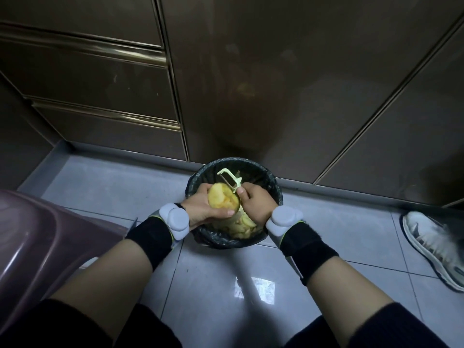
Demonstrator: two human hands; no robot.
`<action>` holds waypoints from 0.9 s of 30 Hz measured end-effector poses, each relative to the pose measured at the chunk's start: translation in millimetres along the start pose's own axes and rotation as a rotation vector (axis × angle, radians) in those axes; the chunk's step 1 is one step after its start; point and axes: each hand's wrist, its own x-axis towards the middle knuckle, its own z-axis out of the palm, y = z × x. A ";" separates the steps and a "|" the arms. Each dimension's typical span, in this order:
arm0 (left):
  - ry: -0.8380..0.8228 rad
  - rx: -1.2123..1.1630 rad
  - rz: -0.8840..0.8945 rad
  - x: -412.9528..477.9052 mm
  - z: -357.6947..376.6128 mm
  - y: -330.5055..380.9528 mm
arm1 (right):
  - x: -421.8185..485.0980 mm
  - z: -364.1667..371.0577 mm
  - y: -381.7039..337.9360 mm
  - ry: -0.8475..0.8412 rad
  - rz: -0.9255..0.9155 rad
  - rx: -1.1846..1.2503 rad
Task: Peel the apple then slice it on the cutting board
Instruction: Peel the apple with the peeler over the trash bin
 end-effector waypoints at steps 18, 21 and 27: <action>0.265 0.329 0.099 10.1 -2.2 7.0 | -14.6 -7.6 -28.4 0.032 0.009 -0.429; 0.254 0.356 0.087 8.5 -4.3 5.0 | -4.4 -6.1 -22.3 0.053 0.102 -0.377; 0.214 0.129 0.105 9.4 -4.3 8.1 | 7.7 6.7 21.2 -0.149 0.342 -0.458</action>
